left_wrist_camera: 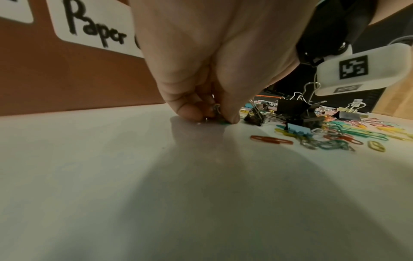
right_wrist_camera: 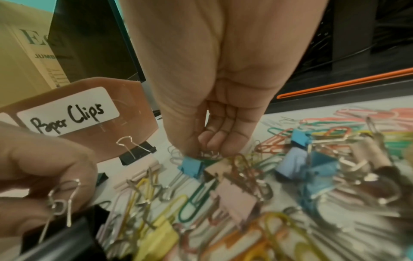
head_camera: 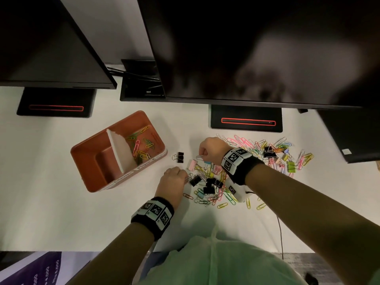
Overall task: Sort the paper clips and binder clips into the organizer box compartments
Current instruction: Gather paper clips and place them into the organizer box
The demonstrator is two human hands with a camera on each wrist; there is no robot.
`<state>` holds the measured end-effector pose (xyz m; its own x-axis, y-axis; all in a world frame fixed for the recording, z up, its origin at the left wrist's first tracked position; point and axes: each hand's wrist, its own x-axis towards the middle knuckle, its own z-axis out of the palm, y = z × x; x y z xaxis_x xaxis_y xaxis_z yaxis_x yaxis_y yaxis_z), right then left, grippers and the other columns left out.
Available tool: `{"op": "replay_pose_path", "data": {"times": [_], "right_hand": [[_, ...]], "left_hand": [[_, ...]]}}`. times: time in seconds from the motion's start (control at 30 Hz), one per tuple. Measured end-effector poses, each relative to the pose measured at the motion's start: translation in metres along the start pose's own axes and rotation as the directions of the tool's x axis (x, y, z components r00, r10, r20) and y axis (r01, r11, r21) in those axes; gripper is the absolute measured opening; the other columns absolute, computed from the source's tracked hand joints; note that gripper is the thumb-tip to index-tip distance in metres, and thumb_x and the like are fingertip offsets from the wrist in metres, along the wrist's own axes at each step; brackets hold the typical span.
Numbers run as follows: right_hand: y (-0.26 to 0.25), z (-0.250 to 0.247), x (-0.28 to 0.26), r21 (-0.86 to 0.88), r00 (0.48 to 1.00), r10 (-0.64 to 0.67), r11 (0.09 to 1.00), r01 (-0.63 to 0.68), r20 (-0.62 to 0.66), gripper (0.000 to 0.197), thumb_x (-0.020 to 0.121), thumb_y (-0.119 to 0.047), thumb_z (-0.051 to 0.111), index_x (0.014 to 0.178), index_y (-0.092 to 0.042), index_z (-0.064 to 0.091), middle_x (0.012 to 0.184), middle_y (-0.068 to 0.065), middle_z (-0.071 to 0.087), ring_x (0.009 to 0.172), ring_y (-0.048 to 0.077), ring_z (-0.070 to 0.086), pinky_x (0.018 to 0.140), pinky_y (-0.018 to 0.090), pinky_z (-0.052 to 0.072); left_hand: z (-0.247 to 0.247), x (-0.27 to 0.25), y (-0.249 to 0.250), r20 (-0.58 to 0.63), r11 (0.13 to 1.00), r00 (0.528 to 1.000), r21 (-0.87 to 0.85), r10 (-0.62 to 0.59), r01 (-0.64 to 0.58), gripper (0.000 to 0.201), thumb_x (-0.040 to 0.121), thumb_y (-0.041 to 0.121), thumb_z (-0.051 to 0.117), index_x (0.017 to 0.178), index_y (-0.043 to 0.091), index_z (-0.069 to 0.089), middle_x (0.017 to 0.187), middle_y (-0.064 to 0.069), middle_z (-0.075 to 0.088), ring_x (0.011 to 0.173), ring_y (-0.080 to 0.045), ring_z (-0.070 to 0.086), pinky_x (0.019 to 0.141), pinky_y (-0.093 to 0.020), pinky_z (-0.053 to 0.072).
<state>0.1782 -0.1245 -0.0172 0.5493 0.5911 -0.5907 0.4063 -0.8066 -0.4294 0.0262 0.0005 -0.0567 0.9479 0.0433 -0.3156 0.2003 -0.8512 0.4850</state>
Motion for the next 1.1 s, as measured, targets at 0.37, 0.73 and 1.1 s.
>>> {"op": "replay_pose_path", "data": {"times": [0.37,0.73,1.1], "right_hand": [[0.005,0.002,-0.011,0.099,0.997,0.007,0.995,0.001,-0.078,0.019,0.087,-0.012,0.058,0.105,-0.009,0.064,0.104,0.007,0.068,0.098,0.022,0.061,0.079,0.025,0.045],[-0.008,0.009,-0.007,-0.004,0.997,0.046,0.999,-0.047,-0.061,0.014,0.086,-0.009,0.058,0.099,-0.008,0.065,0.11,0.009,0.063,0.101,0.025,0.058,0.079,0.027,0.044],[-0.006,0.006,-0.004,0.0,0.998,0.047,0.999,-0.047,0.034,0.022,0.085,-0.009,0.056,0.105,-0.005,0.067,0.11,0.01,0.067,0.102,0.025,0.06,0.077,0.025,0.045]], "left_hand": [[-0.02,-0.028,-0.015,0.039,0.964,0.982,-0.202,0.184,-0.173,0.008,0.086,0.017,0.059,0.092,0.013,0.064,0.081,0.007,0.05,0.081,-0.01,0.041,0.074,-0.023,0.034],[-0.002,-0.027,-0.002,0.07,0.987,0.992,-0.131,0.105,-0.096,0.014,0.089,0.02,0.055,0.094,0.011,0.064,0.094,-0.005,0.056,0.087,-0.021,0.051,0.08,-0.032,0.045],[0.004,-0.024,0.003,0.094,0.998,0.994,0.008,0.061,-0.062,0.016,0.094,0.013,0.043,0.102,0.009,0.056,0.105,-0.009,0.056,0.097,-0.024,0.05,0.083,-0.029,0.04]]}}
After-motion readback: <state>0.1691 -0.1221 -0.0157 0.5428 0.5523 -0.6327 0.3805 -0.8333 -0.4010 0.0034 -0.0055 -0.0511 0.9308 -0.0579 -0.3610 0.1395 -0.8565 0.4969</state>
